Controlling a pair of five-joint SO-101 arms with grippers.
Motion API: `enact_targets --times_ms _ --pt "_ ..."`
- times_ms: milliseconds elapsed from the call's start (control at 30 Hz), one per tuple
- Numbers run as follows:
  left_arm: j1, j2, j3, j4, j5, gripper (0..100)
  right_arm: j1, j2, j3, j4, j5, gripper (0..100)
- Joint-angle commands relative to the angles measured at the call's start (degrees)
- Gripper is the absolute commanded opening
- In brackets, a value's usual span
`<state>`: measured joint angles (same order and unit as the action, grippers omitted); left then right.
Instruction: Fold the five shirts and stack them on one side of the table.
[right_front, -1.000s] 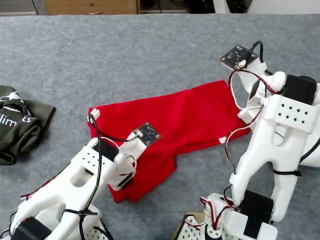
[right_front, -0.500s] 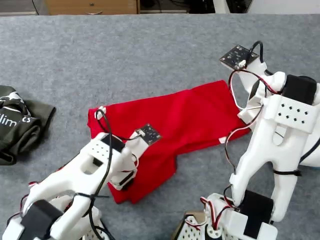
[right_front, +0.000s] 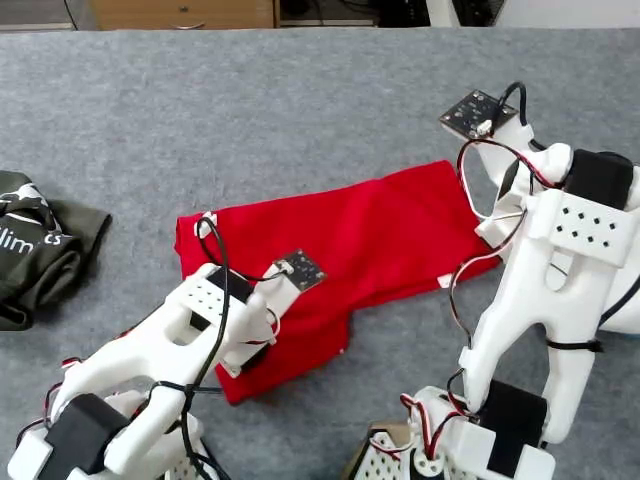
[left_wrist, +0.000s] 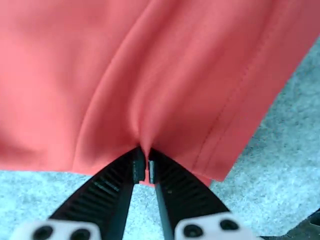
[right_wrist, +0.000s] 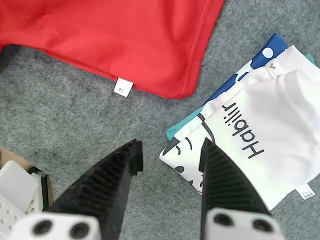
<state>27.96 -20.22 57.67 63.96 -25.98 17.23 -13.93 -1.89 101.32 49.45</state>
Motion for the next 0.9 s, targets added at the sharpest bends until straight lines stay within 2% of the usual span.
enact_targets --times_ms 0,200,467,867 --pt "0.18 -0.13 -2.90 1.76 0.44 2 0.92 -2.07 0.13 1.05 0.26 19.9" --pt "-1.85 -0.13 -9.32 8.62 0.26 2 0.92 -2.07 0.13 1.05 0.26 19.9" --pt "-8.62 -0.13 -8.35 9.14 -6.59 2 0.92 -2.07 0.13 1.05 0.26 19.9" --pt "-8.53 -0.13 -3.87 9.14 -7.47 2 0.48 -1.80 0.13 0.97 0.26 19.9"
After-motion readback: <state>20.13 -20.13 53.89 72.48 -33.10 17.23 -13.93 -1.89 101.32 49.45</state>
